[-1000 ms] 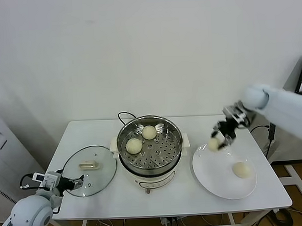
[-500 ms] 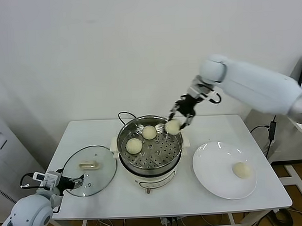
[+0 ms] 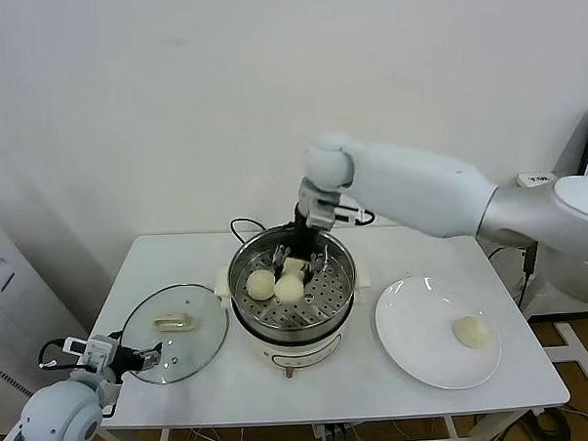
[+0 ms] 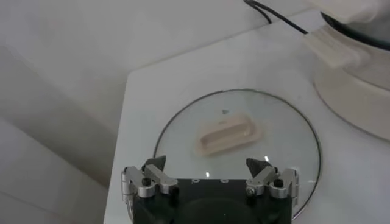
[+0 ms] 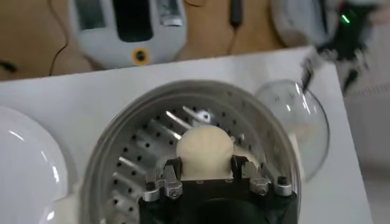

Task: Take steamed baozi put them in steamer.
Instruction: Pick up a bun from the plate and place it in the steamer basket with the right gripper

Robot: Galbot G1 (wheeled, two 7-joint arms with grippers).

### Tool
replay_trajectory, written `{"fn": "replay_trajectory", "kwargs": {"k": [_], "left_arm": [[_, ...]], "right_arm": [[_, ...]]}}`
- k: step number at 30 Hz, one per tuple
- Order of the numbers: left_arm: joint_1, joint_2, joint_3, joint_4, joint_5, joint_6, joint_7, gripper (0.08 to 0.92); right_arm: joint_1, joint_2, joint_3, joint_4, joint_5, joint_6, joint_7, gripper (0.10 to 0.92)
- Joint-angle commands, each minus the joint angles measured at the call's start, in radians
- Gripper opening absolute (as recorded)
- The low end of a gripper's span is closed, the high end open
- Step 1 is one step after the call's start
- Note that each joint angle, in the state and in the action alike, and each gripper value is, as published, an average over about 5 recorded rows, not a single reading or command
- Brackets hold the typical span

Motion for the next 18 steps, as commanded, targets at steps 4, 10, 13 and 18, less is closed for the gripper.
{"fn": "replay_trajectory", "kwargs": {"k": [4,10,13,18], "left_arm": [[0.001,0.002,0.002,0.001,0.003,0.005,0.001,0.823],[-0.001,0.004,0.001,0.002,0.003,0.006,0.002,0.823],[-0.001,0.005,0.001,0.002,0.003,0.007,0.002,0.823],[0.0,0.005,-0.001,0.002,0.003,0.007,0.002,0.823]], "right_arm": [[-0.115,0.05,0.028,0.02,-0.189,0.109,-0.007,0.509],[-0.161,0.052,0.05,0.012,-0.239,0.109,-0.001,0.52],[-0.167,0.051,0.06,0.01,-0.261,0.109,0.007,0.57],[-0.144,0.033,0.075,0.012,-0.273,0.085,0.022,0.703]]}}
